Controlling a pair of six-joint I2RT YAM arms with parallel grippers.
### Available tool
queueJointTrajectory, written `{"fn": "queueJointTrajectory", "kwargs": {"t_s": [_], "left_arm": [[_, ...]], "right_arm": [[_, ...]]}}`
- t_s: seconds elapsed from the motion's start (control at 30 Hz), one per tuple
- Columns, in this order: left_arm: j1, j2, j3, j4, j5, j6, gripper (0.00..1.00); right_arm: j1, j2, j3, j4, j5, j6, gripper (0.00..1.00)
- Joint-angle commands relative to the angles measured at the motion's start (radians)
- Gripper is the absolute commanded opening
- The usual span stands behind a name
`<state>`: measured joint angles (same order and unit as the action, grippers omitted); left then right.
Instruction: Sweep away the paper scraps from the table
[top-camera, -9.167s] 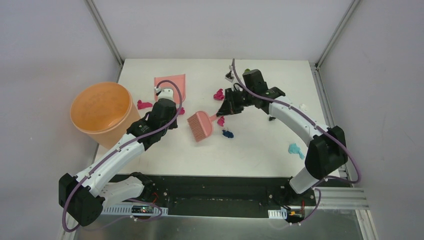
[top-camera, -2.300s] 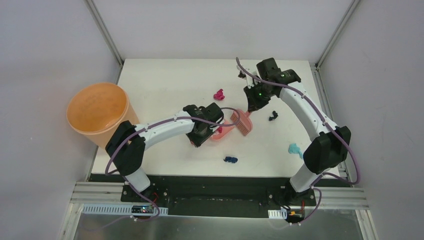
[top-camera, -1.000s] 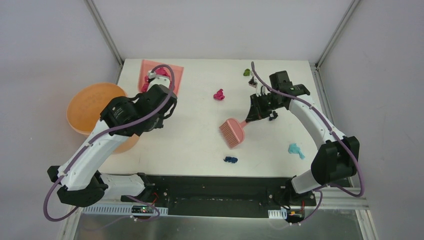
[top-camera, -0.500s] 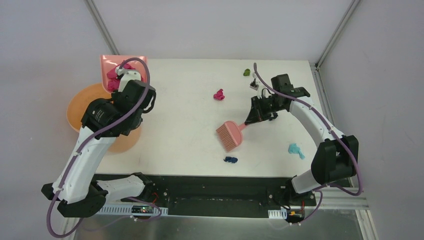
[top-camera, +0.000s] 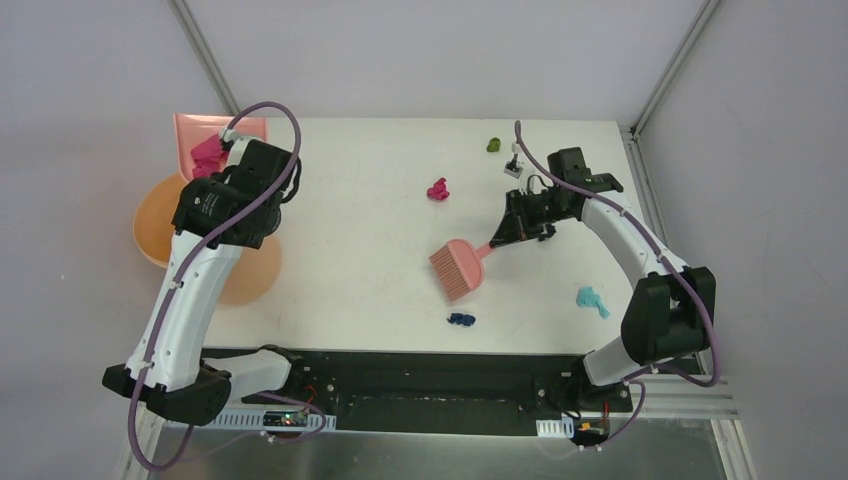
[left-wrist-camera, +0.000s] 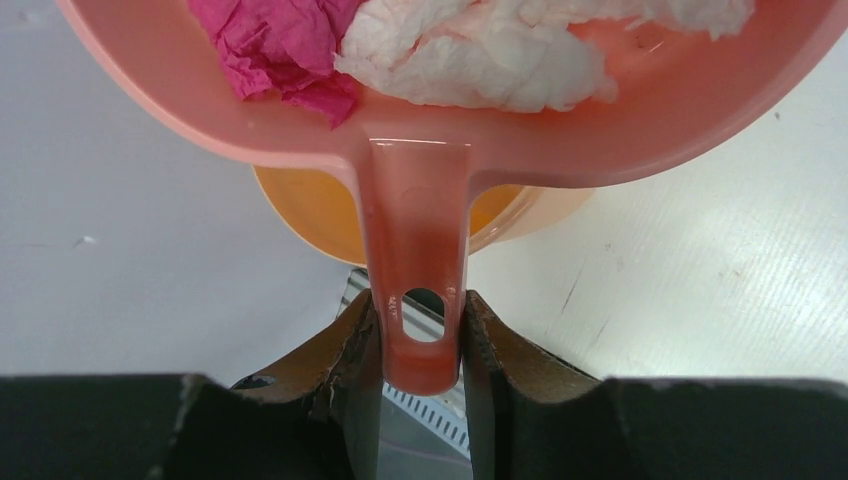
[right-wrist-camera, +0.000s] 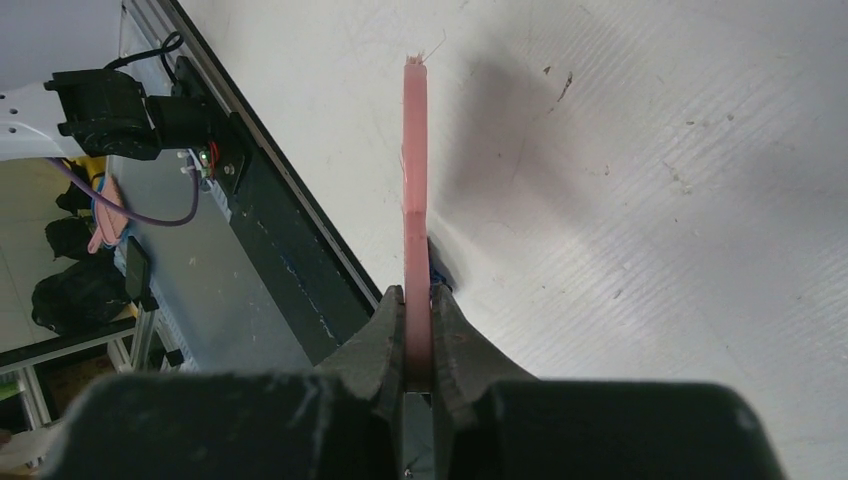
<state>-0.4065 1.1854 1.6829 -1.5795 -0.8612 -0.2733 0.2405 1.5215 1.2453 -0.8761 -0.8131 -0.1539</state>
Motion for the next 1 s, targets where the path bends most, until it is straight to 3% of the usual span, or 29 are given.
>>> {"fn": "queueJointTrajectory", "kwargs": {"t_s": [0.0, 0.53, 0.97], "left_arm": [[0.061, -0.009, -0.011, -0.097, 0.013, 0.021, 0.0], [0.336, 0.085, -0.03, -0.101, 0.142, -0.008, 0.0], [0.436, 0.188, -0.003, -0.133, 0.151, -0.044, 0.0]], "right_arm": [[-0.021, 0.006, 0.003, 0.031, -0.077, 0.017, 0.0], [-0.042, 0.015, -0.002, -0.001, -0.216, -0.005, 0.0], [-0.05, 0.04, 0.015, -0.086, -0.353, -0.071, 0.0]]}}
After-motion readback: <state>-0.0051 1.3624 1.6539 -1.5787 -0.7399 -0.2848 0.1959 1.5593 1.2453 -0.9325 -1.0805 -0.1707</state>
